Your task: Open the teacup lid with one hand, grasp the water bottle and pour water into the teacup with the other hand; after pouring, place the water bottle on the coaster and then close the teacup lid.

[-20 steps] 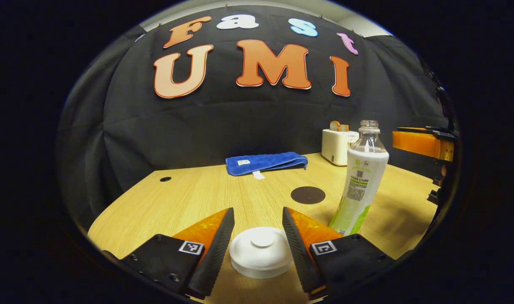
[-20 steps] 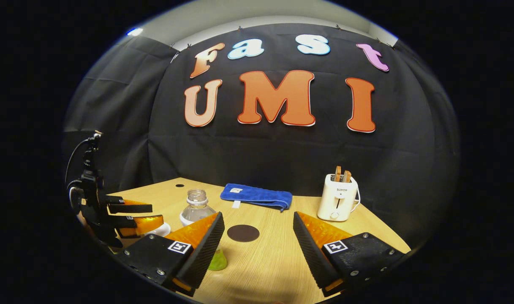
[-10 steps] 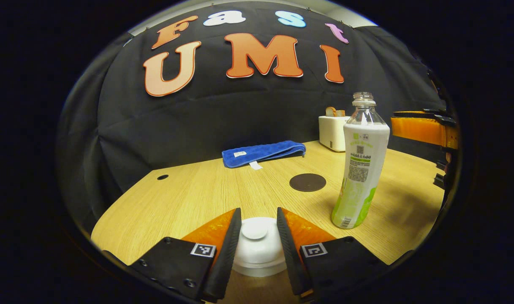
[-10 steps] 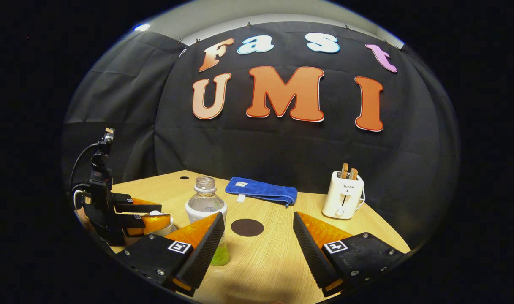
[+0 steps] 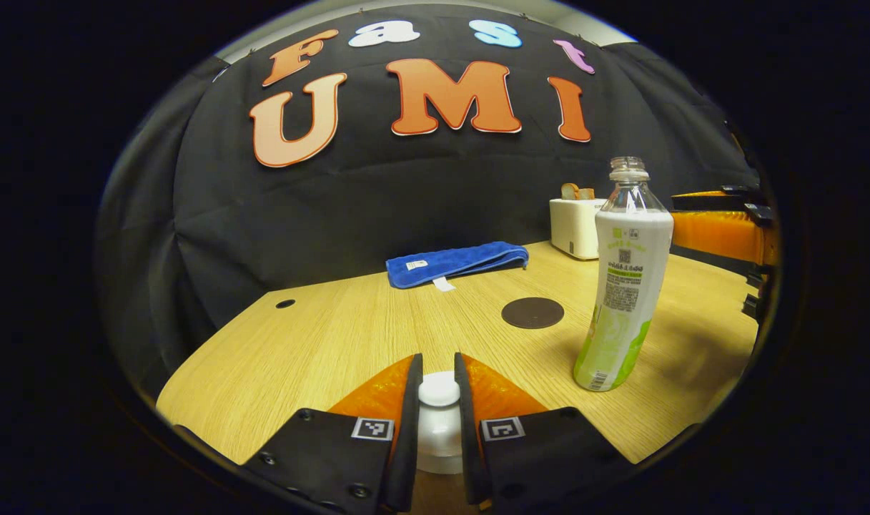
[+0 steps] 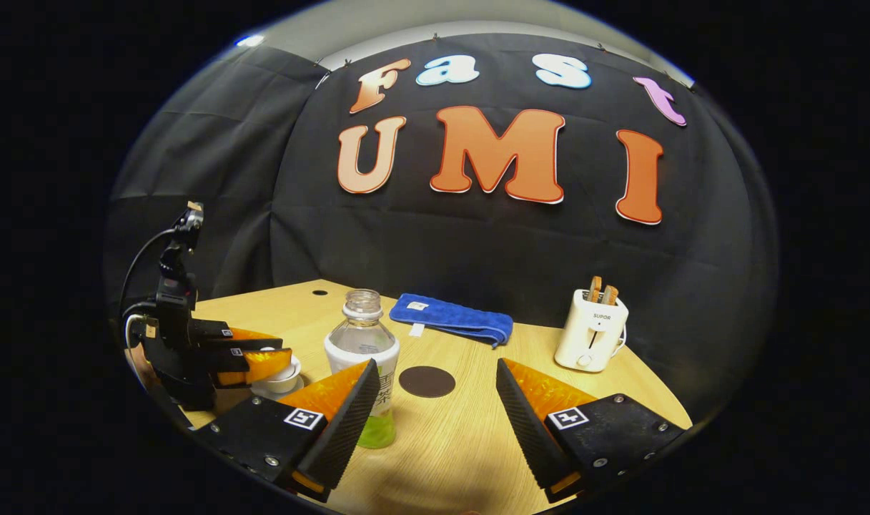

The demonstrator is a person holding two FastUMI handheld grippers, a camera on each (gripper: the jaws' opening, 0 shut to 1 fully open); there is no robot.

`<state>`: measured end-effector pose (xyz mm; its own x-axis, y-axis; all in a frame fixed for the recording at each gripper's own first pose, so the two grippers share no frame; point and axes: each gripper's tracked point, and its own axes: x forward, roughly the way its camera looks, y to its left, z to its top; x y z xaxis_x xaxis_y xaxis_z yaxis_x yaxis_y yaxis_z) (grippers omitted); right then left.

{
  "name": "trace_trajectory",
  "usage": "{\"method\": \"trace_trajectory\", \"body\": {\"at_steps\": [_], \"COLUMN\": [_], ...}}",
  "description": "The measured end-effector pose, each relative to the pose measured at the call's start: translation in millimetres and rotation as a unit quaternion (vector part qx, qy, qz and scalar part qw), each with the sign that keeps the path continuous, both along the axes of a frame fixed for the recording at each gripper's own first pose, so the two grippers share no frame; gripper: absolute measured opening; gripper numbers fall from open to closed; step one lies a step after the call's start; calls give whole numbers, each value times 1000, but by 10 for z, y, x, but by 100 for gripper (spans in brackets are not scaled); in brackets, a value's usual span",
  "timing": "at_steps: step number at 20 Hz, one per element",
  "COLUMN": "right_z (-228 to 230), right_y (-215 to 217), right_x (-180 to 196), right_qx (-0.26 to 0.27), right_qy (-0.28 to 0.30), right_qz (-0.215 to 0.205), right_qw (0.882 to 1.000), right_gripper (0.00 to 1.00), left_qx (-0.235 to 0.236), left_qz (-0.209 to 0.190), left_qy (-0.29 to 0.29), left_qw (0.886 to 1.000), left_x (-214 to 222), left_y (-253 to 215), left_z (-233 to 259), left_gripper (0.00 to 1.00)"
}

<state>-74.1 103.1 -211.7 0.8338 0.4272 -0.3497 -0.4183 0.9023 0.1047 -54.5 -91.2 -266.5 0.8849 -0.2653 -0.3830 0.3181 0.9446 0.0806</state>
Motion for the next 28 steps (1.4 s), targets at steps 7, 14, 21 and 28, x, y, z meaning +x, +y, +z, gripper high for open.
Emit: {"method": "trace_trajectory", "body": {"at_steps": [7,14,21,28], "right_z": [-25,-284,-703,-763], "right_y": [240,557,791,821], "right_x": [-138,-203,-233,-155], "right_qx": [26,20,15,20], "right_qy": [20,41,96,115], "right_qz": [37,64,67,48], "right_qw": [999,997,993,992], "right_gripper": [98,98,91,66], "left_qx": [-19,-31,-26,-33], "left_qz": [27,67,103,122], "left_qy": [-28,-43,-46,-45], "left_qw": [999,996,993,991], "left_x": [82,140,116,54], "left_y": [168,475,833,1013], "left_z": [211,378,386,321], "left_gripper": [30,30,30,30]}}
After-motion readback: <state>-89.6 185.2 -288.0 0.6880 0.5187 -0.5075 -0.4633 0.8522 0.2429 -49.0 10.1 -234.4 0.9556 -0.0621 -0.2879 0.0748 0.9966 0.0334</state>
